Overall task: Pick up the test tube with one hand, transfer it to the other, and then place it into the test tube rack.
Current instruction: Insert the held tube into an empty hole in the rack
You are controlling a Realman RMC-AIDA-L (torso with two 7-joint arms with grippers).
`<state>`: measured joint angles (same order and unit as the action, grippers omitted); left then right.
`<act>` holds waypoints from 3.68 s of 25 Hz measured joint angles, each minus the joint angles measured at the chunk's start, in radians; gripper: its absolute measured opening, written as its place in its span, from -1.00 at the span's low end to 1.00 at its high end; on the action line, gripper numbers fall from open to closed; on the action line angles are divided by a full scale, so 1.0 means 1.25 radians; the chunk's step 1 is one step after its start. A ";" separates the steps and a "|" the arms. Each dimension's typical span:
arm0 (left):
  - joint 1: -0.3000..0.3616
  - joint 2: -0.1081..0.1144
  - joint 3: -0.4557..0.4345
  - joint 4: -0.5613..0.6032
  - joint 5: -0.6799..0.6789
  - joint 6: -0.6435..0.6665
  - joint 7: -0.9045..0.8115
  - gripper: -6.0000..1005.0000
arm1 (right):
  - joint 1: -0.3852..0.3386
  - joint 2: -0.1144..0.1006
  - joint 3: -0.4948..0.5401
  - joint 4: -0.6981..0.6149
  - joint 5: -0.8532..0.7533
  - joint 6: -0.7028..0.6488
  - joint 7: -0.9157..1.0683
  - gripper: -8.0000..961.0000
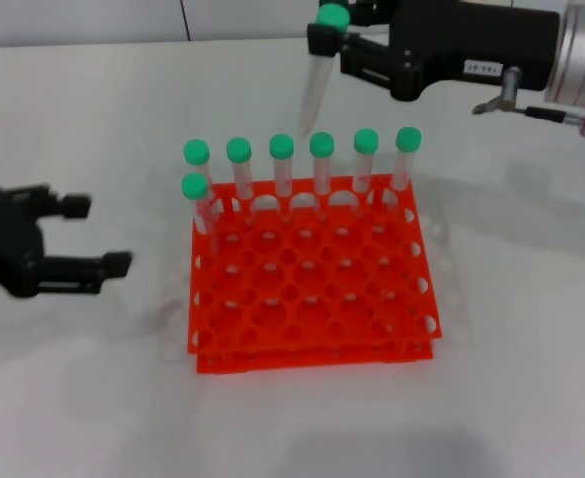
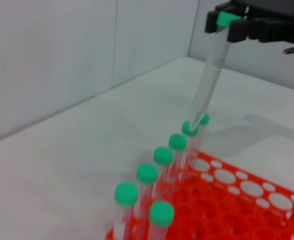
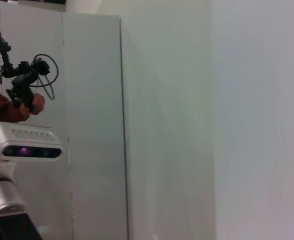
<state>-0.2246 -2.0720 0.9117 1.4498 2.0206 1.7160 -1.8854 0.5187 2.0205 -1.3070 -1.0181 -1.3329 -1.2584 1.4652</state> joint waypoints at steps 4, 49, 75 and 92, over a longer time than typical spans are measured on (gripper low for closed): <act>-0.008 0.000 -0.015 0.001 0.099 0.013 -0.029 0.78 | 0.000 0.001 -0.020 0.000 0.002 0.004 0.001 -0.44; -0.066 -0.003 -0.015 -0.158 0.191 -0.062 0.159 0.77 | 0.012 0.004 -0.233 0.041 0.064 0.205 -0.009 -0.44; -0.071 -0.003 -0.015 -0.164 0.188 -0.062 0.173 0.78 | 0.055 0.006 -0.344 0.110 0.149 0.273 -0.058 -0.44; -0.073 -0.004 -0.010 -0.168 0.189 -0.062 0.174 0.78 | 0.057 0.006 -0.349 0.126 0.148 0.296 -0.058 -0.44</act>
<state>-0.3159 -2.0770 0.8987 1.2392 2.2564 1.6383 -1.6674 0.5900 2.0278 -1.7438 -0.8604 -1.1479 -0.8885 1.3928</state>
